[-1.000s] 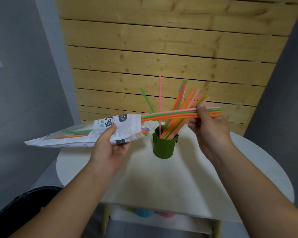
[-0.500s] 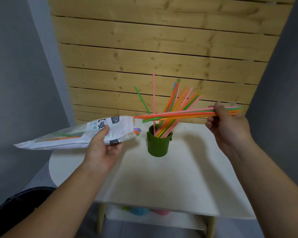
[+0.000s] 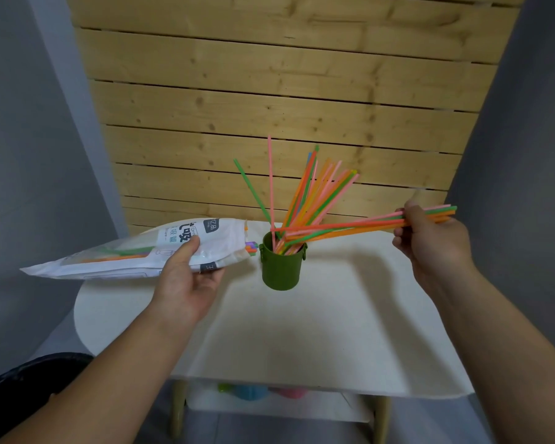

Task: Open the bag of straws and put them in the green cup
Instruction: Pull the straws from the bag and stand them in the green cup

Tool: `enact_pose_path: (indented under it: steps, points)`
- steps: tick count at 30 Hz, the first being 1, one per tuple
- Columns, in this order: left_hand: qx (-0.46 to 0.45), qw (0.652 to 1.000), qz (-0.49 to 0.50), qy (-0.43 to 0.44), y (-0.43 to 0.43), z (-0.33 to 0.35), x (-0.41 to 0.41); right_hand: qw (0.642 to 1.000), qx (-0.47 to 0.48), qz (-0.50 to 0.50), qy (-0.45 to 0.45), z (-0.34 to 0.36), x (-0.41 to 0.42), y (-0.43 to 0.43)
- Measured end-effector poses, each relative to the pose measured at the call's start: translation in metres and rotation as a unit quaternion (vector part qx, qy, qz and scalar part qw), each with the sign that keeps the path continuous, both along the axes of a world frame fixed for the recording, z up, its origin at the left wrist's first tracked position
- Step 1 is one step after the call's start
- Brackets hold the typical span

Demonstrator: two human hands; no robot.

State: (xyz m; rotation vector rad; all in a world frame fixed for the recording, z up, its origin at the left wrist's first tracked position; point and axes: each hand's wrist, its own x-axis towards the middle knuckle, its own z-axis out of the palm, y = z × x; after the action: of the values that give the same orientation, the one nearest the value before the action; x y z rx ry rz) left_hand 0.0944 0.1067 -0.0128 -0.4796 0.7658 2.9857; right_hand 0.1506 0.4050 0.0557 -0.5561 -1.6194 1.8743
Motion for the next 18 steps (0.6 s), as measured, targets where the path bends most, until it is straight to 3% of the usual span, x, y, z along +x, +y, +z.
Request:
enact_pose_path:
  steps: [12,18]
  points:
    - [-0.016,1.000,-0.007,0.013,0.004,0.007,0.006,0.979,0.203,0.011,-0.026,0.013,-0.014,-0.030]
    - [-0.031,0.999,-0.008,0.008,0.003,0.011,0.010,0.975,0.221,0.029,-0.028,0.009,-0.030,-0.043]
